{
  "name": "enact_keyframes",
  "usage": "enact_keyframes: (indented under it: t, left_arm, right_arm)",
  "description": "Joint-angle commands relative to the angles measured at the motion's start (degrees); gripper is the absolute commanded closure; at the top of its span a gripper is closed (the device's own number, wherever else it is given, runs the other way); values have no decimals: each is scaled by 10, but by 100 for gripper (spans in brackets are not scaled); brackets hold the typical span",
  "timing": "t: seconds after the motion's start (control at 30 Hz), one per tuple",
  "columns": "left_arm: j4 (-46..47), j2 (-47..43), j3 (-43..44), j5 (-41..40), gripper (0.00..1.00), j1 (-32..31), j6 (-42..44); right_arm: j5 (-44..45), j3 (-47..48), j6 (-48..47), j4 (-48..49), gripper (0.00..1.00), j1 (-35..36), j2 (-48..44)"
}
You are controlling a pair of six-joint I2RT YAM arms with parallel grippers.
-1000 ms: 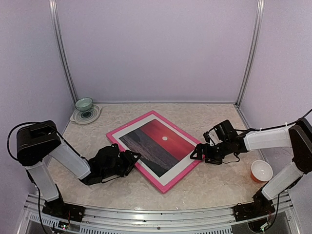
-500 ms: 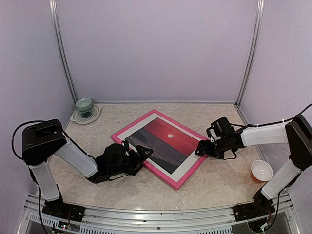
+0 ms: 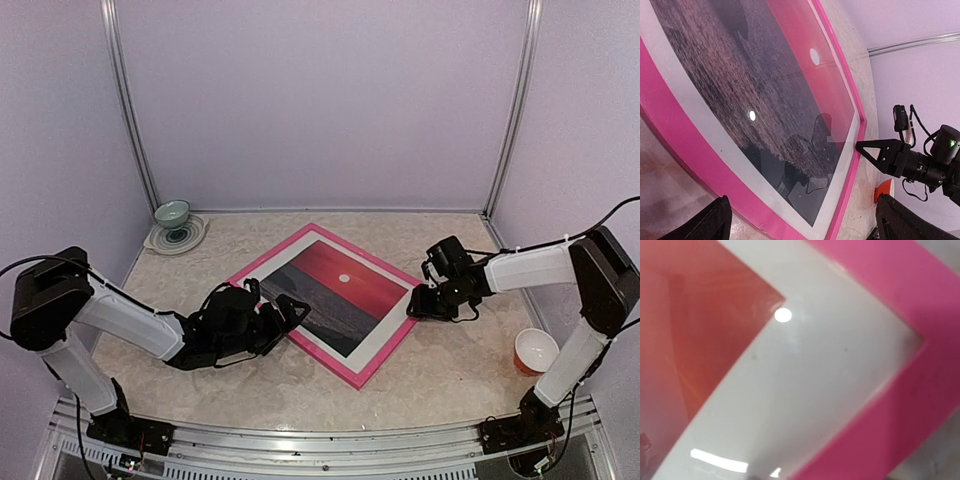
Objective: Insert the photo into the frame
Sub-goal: Turn over the photo frame, then adjust the photo frame at the center of the board.
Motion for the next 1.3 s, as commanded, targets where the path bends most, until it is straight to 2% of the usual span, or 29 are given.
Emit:
enact_keyframes:
  t: [0.0,0.13,0.37,0.6,0.73,0.97,1.27]
  left_arm:
    - [-43,-37,17,-27,1,-5,45]
    - [-82,-69,23,-52,1,-10,72]
    - [-196,-154,50,-155,1,-14,171]
    - [-300,-218,94,-226,1,15,264]
    - [-318,-236,92,-200,1,69,292]
    - [-300,-236,88,-160,1,168,375]
    - [-257,-103,132,-62,1,253,424]
  right_arm:
    - [10,31,-23,-4,52,-16,17]
    - [7,48,-43,-11,55,-35,26]
    - [-6,113,-117,-46,54,-65,75]
    - [7,198,-180,-108,54,-66,132]
    - [9,234,-201,-125,59,-66,163]
    - [29,264,-267,-137,56,-66,208]
    - [123,267,-293,-147,52,-67,218]
